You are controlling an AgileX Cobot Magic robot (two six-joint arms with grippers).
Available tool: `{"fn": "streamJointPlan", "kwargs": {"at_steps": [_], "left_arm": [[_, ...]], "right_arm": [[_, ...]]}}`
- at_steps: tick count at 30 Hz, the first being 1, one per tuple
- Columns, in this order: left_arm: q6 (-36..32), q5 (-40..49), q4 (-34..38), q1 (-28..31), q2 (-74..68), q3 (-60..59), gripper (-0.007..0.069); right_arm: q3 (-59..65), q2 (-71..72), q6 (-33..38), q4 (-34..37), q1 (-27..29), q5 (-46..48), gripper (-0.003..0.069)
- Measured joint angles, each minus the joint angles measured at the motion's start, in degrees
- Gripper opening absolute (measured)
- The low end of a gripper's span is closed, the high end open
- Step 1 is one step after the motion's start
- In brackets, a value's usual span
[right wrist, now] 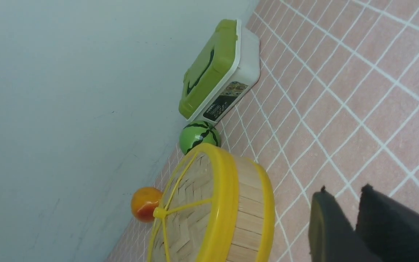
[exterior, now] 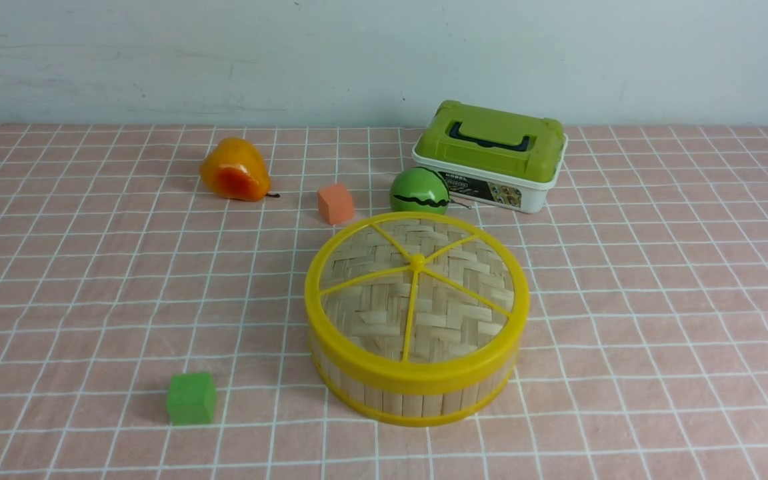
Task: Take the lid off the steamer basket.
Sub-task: Use the right arm to lift the lid of the steamer
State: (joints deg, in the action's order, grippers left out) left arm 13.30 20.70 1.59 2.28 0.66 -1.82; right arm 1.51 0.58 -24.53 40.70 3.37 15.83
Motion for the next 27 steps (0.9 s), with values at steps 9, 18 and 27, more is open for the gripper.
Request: {"fn": "streamJointPlan", "kwargs": {"at_steps": [9, 18, 27], "left_arm": [[0.0, 0.0, 0.0, 0.0, 0.0, 0.0, 0.0239], [0.0, 0.0, 0.0, 0.0, 0.0, 0.0, 0.0239], [0.0, 0.0, 0.0, 0.0, 0.0, 0.0, 0.0239]], "right_arm": [[-12.7, -2.8, 18.8, -6.9, 0.0, 10.5, 0.0102], [-54.2, -39.8, 42.0, -23.0, -0.4, 52.9, -0.002], [-65.6, -58.7, 44.5, -23.9, -12.3, 55.8, 0.0]]}}
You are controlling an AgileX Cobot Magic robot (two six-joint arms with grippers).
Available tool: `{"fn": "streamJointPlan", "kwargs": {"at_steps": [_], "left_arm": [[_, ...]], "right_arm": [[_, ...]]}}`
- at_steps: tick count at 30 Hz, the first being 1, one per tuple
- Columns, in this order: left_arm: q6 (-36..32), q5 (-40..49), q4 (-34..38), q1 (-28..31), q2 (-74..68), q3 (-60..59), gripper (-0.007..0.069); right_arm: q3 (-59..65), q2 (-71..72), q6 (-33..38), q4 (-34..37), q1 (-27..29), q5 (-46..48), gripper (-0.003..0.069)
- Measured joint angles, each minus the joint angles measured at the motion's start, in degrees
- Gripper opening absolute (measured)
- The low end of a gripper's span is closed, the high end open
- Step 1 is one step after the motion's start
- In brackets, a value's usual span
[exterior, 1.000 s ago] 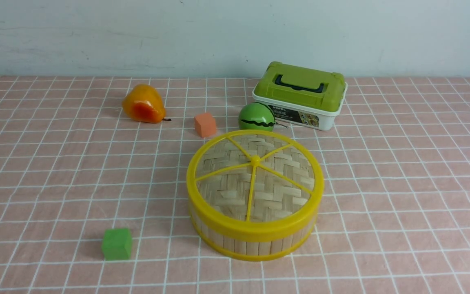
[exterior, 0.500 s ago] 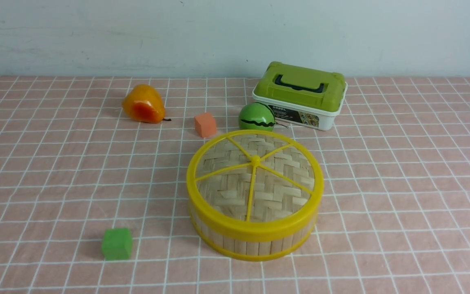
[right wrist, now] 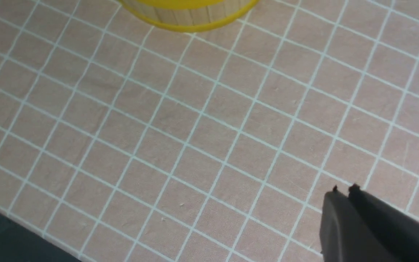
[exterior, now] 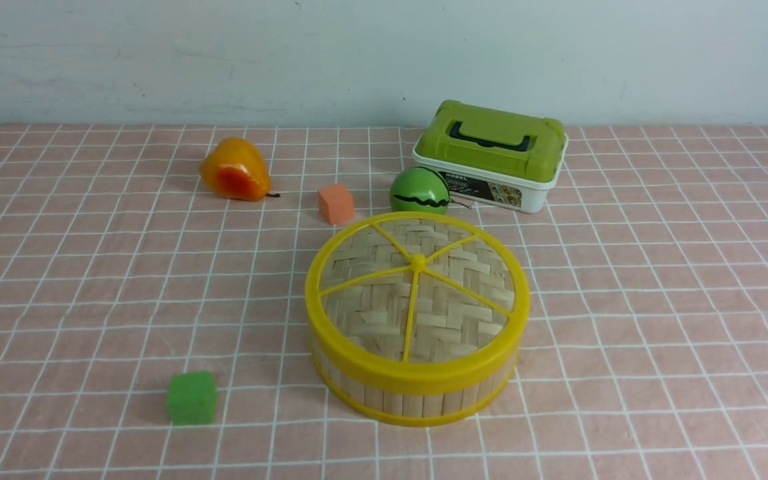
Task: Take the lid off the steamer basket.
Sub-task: Use the right arm to lift the lid of the steamer
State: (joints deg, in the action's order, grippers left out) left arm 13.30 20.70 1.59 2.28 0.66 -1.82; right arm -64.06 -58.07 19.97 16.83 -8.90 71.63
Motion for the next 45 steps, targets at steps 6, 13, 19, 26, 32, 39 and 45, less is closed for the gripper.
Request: {"fn": "streamJointPlan", "kwargs": {"at_steps": [6, 13, 19, 26, 32, 39, 45], "left_arm": [[0.0, 0.0, 0.0, 0.0, 0.0, 0.0, 0.0239], [0.0, 0.0, 0.0, 0.0, 0.0, 0.0, 0.0239], [0.0, 0.0, 0.0, 0.0, 0.0, 0.0, 0.0239], [0.0, 0.0, 0.0, 0.0, 0.0, 0.0, 0.0239], [0.0, 0.0, 0.0, 0.0, 0.0, 0.0, 0.0239], [0.0, 0.0, 0.0, 0.0, 0.0, 0.0, 0.0239], [0.0, 0.0, 0.0, 0.0, 0.0, 0.0, 0.0239]], "right_arm": [[-7.3, -11.7, -5.2, -6.1, -9.3, 0.0, 0.0002], [-22.5, -30.7, -10.5, -13.0, -20.1, -0.1, 0.0038], [-38.1, -44.6, -10.7, -13.4, -23.0, -0.2, 0.015], [-52.5, -57.7, -10.7, -13.2, -23.0, -0.2, 0.0373], [-58.9, -64.7, -10.7, -11.9, -23.0, -0.2, 0.0427], [-60.4, -69.8, -10.7, -11.6, -23.0, -0.2, 0.0376], [-60.7, -69.9, -10.3, -11.0, -23.1, -0.2, 0.0082]]}}
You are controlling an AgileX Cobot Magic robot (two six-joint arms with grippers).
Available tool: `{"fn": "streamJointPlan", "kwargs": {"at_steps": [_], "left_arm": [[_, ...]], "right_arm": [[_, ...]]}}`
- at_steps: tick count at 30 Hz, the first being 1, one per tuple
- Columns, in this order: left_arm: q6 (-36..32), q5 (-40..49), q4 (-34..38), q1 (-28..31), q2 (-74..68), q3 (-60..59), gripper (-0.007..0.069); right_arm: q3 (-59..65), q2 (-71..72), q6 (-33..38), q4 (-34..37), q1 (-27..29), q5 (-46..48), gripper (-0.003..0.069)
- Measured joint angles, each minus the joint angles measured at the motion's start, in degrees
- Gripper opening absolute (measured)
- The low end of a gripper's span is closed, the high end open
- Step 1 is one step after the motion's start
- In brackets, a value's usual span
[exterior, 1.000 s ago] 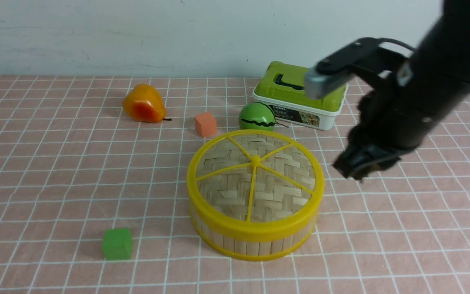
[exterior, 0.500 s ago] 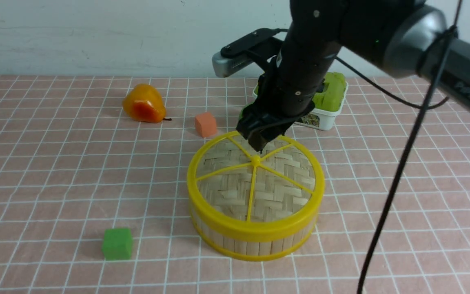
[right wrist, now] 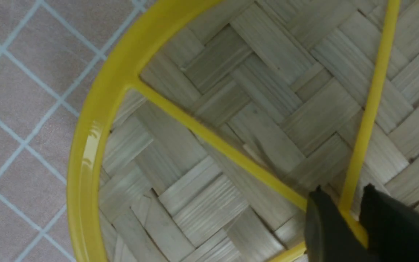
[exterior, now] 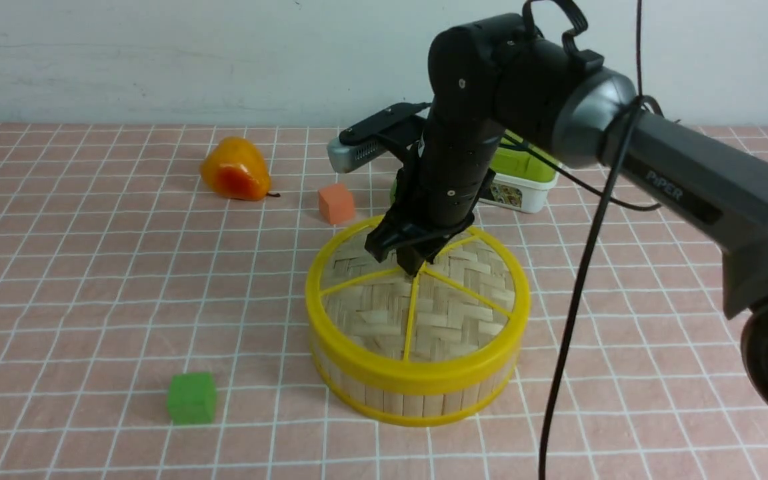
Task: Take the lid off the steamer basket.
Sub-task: Use the right arm to lift the lid of the steamer, then use the right arm to place the steamer lid on the table
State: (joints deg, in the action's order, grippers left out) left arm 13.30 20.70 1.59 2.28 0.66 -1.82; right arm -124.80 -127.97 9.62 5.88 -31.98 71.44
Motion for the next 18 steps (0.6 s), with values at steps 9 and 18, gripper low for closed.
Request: {"fn": "streamJointPlan", "kwargs": {"at_steps": [9, 18], "left_arm": [[0.0, 0.0, 0.0, 0.0, 0.0, 0.0, 0.0239], [0.0, 0.0, 0.0, 0.0, 0.0, 0.0, 0.0239]], "right_arm": [[0.0, 10.5, 1.1, -0.1, 0.9, 0.2, 0.0078], [13.0, 26.8, 1.4, -1.4, 16.2, 0.3, 0.0078]]}}
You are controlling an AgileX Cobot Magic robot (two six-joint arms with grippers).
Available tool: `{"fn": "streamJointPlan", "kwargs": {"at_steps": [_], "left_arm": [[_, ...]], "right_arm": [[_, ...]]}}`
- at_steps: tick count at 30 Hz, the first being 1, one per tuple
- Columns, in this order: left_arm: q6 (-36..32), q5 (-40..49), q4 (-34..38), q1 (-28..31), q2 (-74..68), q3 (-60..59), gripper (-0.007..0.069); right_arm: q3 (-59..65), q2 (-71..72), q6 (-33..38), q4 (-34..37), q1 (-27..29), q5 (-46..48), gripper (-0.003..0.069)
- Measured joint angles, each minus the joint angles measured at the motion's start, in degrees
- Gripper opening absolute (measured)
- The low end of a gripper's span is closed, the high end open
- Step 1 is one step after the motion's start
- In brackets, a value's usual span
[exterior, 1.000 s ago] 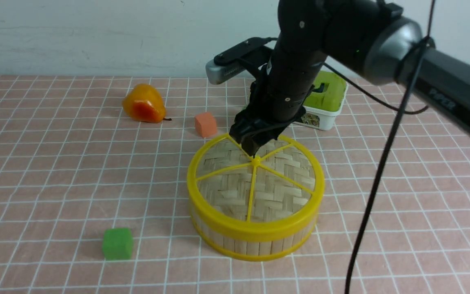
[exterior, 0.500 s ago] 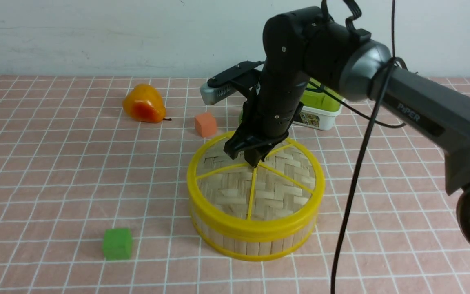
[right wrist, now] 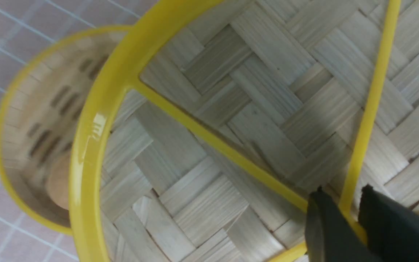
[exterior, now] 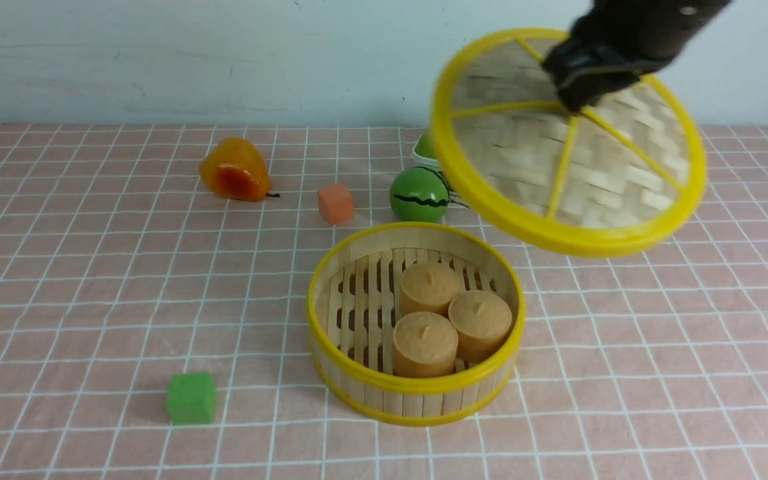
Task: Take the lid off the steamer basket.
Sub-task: Use the right arm to place the steamer lid on the table
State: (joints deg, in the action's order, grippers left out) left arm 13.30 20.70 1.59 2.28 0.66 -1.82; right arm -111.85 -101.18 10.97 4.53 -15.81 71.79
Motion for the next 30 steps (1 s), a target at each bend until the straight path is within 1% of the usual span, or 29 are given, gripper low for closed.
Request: {"fn": "streamJointPlan", "kwargs": {"at_steps": [1, 2, 3, 5, 8, 10, 12, 15, 20, 25, 28, 30], "left_arm": [[0.0, 0.0, 0.0, 0.0, 0.0, 0.0, 0.0239], [0.0, 0.0, 0.0, 0.0, 0.0, 0.0, 0.0239], [0.0, 0.0, 0.0, 0.0, 0.0, 0.0, 0.0239], [0.0, 0.0, 0.0, 0.0, 0.0, 0.0, 0.0239], [0.0, 0.0, 0.0, 0.0, 0.0, 0.0, 0.0239], [0.0, 0.0, 0.0, 0.0, 0.0, 0.0, 0.0239], [0.0, 0.0, 0.0, 0.0, 0.0, 0.0, 0.0239], [0.0, 0.0, 0.0, 0.0, 0.0, 0.0, 0.0239], [0.0, 0.0, 0.0, 0.0, 0.0, 0.0, 0.0239], [0.0, 0.0, 0.0, 0.0, 0.0, 0.0, 0.0239], [0.0, 0.0, 0.0, 0.0, 0.0, 0.0, 0.0239], [0.0, 0.0, 0.0, 0.0, 0.0, 0.0, 0.0239]], "right_arm": [[2.9, 0.2, 0.0, -0.2, 2.1, 0.0, 0.0078], [3.4, 0.2, 0.0, -0.2, 2.5, 0.0, 0.0078], [4.8, 0.2, 0.0, -0.3, 4.0, 0.0, 0.0078], [10.3, -0.3, 0.0, -0.5, 7.6, -0.1, 0.0078], [16.8, -0.8, 0.0, 0.0, 10.3, -3.5, 0.0078], [18.8, -1.1, -0.1, 0.4, 10.9, -5.4, 0.0078], [22.6, -2.0, -0.1, 1.1, 11.2, -10.5, 0.0078], [25.5, -4.0, -0.1, 2.0, 11.2, -14.3, 0.0078], [26.5, -8.7, -0.1, 2.4, 11.2, -18.5, 0.0078], [26.5, -11.4, -0.1, 2.6, 11.2, -20.1, 0.008], [26.5, -11.8, -0.3, 2.8, 11.2, -21.0, 0.0109], [26.5, -11.6, -1.3, 3.0, 11.2, -21.4, 0.0165]]}}
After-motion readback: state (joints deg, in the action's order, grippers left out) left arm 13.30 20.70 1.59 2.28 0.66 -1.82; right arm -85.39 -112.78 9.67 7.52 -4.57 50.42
